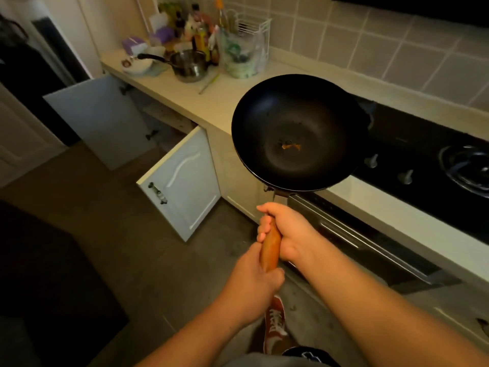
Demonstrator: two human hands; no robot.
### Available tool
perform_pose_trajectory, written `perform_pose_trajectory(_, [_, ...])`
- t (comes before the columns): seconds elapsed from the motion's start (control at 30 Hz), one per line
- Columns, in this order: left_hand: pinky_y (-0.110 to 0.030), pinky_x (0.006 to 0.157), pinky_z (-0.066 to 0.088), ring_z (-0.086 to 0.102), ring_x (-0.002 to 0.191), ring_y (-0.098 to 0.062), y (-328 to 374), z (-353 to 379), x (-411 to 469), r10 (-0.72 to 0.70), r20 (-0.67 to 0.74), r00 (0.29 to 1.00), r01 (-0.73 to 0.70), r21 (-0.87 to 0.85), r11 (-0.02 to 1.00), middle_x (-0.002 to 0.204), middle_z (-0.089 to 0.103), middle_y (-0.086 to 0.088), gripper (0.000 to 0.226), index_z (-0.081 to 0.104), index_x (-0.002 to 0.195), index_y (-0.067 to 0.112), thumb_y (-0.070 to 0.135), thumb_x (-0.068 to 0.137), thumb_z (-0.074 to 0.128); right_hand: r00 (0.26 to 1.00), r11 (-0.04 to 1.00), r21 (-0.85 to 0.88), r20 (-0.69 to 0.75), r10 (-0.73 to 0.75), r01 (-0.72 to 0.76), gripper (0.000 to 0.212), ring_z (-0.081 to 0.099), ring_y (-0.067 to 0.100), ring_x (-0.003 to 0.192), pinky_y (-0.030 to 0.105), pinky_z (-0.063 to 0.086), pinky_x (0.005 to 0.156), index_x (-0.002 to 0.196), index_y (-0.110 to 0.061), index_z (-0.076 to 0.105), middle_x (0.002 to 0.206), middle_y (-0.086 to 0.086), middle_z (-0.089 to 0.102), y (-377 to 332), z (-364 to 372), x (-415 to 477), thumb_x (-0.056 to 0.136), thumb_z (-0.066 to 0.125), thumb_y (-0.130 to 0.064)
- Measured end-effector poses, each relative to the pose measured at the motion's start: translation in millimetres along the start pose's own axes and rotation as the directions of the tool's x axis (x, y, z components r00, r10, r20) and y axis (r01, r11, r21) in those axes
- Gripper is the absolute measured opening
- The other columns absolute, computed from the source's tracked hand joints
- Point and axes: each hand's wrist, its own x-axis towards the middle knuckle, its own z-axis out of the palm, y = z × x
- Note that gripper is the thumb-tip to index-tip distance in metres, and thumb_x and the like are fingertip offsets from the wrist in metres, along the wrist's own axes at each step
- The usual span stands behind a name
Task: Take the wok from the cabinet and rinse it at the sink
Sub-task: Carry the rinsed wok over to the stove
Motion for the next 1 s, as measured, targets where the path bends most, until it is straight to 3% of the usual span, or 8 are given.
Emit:
perform_pose_trajectory(0.27, [-0.018,0.042,0.039,0.046,0.046,-0.004,32.3,-33.2,82.2,-0.025,-0.05,0.998,0.021,-0.074,0.997,0.052,0.053,0.014,0.012,0.056,0.081,0.022,0.015,0.073,0.061,0.997,0.995,-0.071,0.04,0.07,-0.067,0.029,0.049,0.015,0.037,0.024,0.047,0.042,0.058,-0.011,0.057,0.044,0.001,0.049,-70.3,35.1,72.0,0.085,0.064,-0.013])
perform_pose_trajectory(0.47, [-0.029,0.045,0.038,0.045,0.047,-0.01,37.2,-66.8,131.0,-0.035,-0.083,0.996,0.031,-0.05,0.998,0.052,0.051,0.012,0.014,0.057,0.08,0.025,0.016,0.071,0.062,0.994,0.993,-0.079,0.049,0.095,-0.091,0.04,0.044,0.015,0.037,0.023,0.044,0.041,0.044,-0.014,0.052,0.042,0.002,0.045,-100.3,68.8,112.8,0.082,0.065,-0.018])
perform_pose_trajectory(0.67, [-0.026,0.044,0.044,0.052,0.046,-0.008,36.4,-127.7,191.5,-0.093,-0.007,0.996,0.093,-0.041,0.995,0.052,0.056,0.013,0.022,0.06,0.078,0.045,0.028,0.064,0.064,0.999,0.995,-0.091,0.03,0.045,-0.042,0.049,0.046,0.016,0.032,0.026,0.044,0.043,0.036,-0.015,0.051,0.039,0.002,0.046,-122.1,117.2,166.1,0.083,0.063,-0.019])
perform_pose_trajectory(0.83, [-0.014,0.05,0.049,0.056,0.049,0.001,30.9,-197.2,242.0,0.021,0.061,0.998,-0.025,0.069,0.997,0.066,0.064,0.021,0.03,0.055,0.087,0.062,0.043,0.065,0.061,0.999,0.999,0.009,-0.025,-0.036,0.036,0.049,0.046,0.016,0.032,0.025,0.045,0.039,0.037,-0.017,0.05,0.04,0.002,0.044,-132.8,164.6,212.9,0.084,0.061,-0.018])
perform_pose_trajectory(0.9, [-0.017,0.058,0.053,0.06,0.058,0.001,30.2,-223.9,260.9,0.059,0.114,0.992,-0.077,0.154,0.985,0.073,0.064,0.02,0.031,0.053,0.092,0.06,0.038,0.07,0.059,0.996,0.998,0.027,-0.072,-0.056,0.058,0.05,0.046,0.017,0.032,0.026,0.044,0.04,0.035,-0.017,0.048,0.039,0.003,0.044,-136.7,185.3,228.6,0.084,0.06,-0.018])
perform_pose_trajectory(1.0, [-0.021,0.063,0.056,0.062,0.065,-0.004,33.8,-259.1,288.0,0.031,0.227,0.973,-0.066,0.146,0.987,0.083,0.066,0.013,0.033,0.057,0.091,0.056,0.028,0.074,0.059,0.985,0.992,0.07,-0.144,-0.091,0.102,0.049,0.044,0.018,0.032,0.029,0.043,0.044,0.036,-0.018,0.045,0.038,0.002,0.042,-143.1,210.9,249.2,0.083,0.059,-0.017])
